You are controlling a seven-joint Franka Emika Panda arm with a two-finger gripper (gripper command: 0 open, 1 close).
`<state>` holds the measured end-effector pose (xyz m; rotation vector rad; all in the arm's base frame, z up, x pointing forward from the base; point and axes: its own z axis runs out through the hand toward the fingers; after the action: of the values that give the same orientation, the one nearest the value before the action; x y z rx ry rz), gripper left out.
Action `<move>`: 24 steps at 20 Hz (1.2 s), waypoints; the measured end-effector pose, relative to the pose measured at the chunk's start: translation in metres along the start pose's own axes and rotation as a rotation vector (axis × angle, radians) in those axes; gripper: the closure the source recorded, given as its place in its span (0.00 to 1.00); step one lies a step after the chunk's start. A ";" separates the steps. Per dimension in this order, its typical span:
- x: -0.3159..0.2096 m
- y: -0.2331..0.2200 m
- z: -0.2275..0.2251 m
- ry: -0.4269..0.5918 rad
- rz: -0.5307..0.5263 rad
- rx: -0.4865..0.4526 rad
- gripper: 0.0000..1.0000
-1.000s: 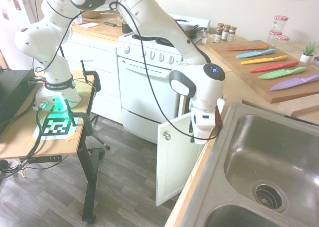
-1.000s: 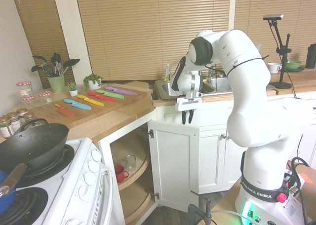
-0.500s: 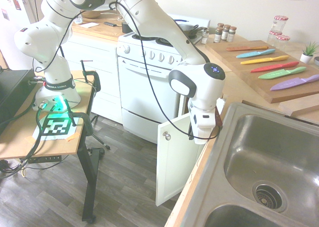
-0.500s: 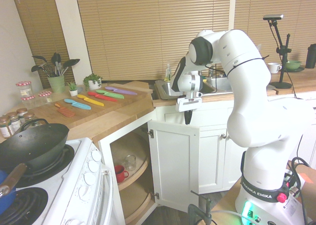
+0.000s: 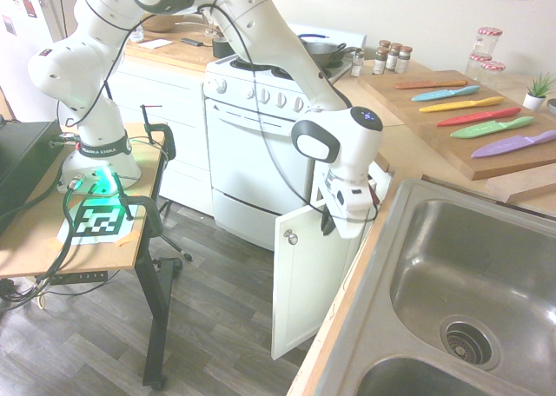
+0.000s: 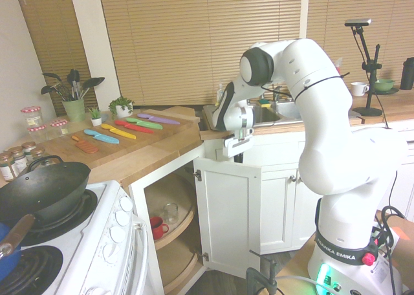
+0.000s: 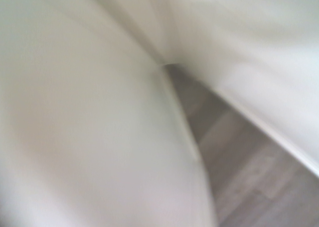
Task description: Close the cabinet
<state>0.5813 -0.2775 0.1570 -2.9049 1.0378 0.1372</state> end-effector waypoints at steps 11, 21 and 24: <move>-0.102 -0.118 0.040 -0.004 -0.169 -0.032 1.00; -0.158 -0.225 0.051 0.000 -0.235 -0.047 1.00; -0.158 -0.242 0.054 0.001 -0.232 -0.047 1.00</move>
<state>0.6096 0.0127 0.1241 -3.0389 0.6992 0.1512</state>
